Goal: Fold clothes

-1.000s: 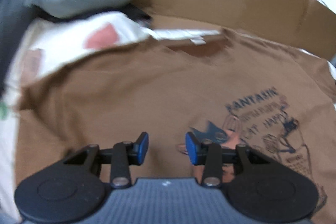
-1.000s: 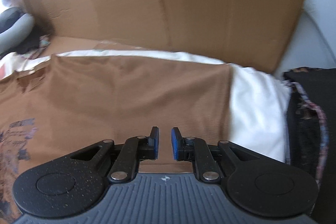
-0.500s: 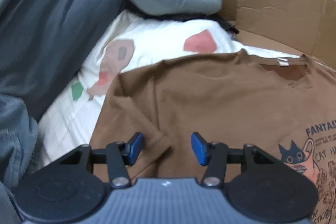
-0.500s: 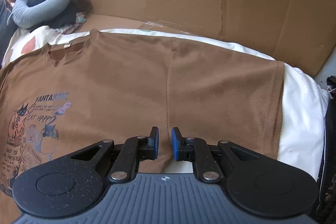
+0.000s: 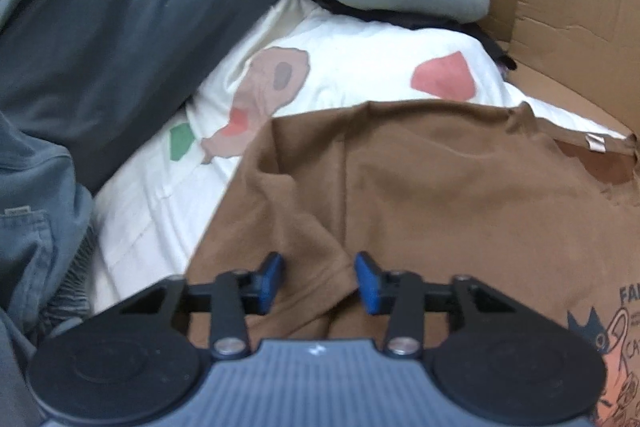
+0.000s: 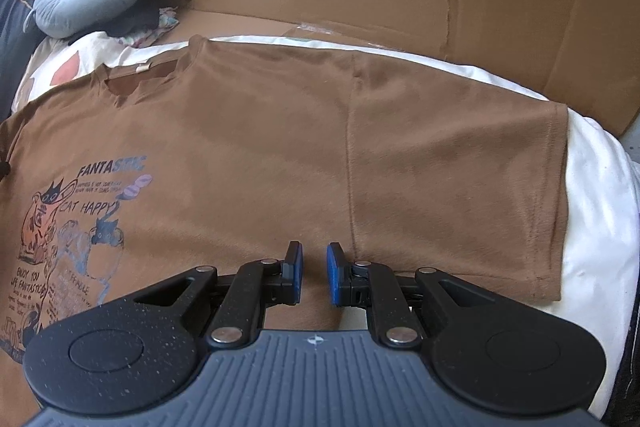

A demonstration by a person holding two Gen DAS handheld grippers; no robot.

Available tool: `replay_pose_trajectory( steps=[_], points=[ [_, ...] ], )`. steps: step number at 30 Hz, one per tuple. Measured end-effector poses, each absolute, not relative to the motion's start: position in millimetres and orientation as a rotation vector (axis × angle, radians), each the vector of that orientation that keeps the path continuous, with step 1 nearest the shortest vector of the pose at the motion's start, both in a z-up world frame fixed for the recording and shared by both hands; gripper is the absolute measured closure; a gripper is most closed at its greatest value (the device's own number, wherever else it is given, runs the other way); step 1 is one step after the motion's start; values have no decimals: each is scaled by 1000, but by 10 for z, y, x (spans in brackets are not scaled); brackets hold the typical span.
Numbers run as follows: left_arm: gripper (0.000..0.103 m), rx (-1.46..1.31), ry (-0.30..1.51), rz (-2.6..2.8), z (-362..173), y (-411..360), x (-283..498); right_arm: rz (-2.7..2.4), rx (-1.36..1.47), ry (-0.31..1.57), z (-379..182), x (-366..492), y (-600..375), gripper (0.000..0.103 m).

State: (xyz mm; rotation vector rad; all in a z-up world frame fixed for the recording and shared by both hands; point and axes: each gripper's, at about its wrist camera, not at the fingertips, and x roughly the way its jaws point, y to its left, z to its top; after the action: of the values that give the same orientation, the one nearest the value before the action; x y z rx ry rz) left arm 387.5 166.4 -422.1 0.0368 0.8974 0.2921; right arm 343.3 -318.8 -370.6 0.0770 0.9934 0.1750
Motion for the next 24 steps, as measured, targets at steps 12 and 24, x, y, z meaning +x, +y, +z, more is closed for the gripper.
replay_pose_trajectory(
  steps=[12,24],
  points=[
    [96,120,961,176,-3682,2083,3990,218,67,979,-3687,3421,-3108,90],
    [97,218,1099,108,-3563,2561,4236,254,43,970,-3666,3438,-3022,90]
  ],
)
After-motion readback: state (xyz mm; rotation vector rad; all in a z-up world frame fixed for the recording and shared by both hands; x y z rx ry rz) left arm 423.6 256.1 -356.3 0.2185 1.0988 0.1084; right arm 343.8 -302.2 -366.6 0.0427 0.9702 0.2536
